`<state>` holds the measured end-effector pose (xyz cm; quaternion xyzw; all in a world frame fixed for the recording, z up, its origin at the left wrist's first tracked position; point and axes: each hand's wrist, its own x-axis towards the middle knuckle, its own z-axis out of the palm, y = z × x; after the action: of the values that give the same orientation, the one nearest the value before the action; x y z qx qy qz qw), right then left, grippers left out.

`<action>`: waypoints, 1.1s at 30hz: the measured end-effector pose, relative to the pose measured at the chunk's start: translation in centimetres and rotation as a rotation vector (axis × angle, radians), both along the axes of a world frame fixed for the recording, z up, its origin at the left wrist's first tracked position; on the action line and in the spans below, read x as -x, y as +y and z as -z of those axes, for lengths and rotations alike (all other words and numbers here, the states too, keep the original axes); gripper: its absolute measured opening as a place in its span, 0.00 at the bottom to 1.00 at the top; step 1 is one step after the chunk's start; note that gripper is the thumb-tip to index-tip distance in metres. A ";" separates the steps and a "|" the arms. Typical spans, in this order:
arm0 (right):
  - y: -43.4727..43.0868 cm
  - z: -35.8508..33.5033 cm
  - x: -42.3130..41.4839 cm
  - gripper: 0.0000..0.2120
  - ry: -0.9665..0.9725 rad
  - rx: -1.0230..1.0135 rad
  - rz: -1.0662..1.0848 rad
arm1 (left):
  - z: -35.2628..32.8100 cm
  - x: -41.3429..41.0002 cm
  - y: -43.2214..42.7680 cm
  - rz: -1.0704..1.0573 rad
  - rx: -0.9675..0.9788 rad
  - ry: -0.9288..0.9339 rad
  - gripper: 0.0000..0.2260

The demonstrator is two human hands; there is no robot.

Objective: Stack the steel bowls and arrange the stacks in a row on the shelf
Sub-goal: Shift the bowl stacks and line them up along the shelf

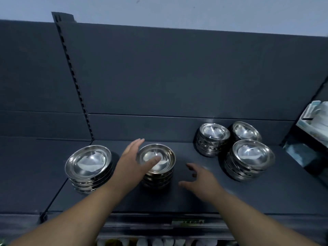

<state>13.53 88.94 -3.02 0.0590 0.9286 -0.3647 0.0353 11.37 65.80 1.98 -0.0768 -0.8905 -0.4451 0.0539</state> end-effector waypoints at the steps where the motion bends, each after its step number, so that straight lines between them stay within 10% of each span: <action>1: 0.5 -0.2 -0.3 0.36 -0.021 -0.039 0.018 | -0.6 0.2 0.6 0.009 0.060 0.048 0.34; 10: 7.2 -0.9 -4.5 0.25 -0.102 -0.088 0.298 | -3.6 0.1 8.7 0.310 0.374 0.287 0.27; 17: 15.0 -1.4 -7.3 0.27 -0.165 -0.117 0.438 | -0.1 -0.5 15.9 0.467 0.410 0.074 0.29; 33: 27.7 -1.7 -2.7 0.42 -0.028 0.185 0.077 | 4.2 -0.5 27.7 0.032 -0.115 -0.325 0.53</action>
<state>16.21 116.64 -1.34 0.0964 0.8873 -0.4494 0.0393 11.91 93.48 -2.22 -0.0148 -0.8593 -0.5027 -0.0936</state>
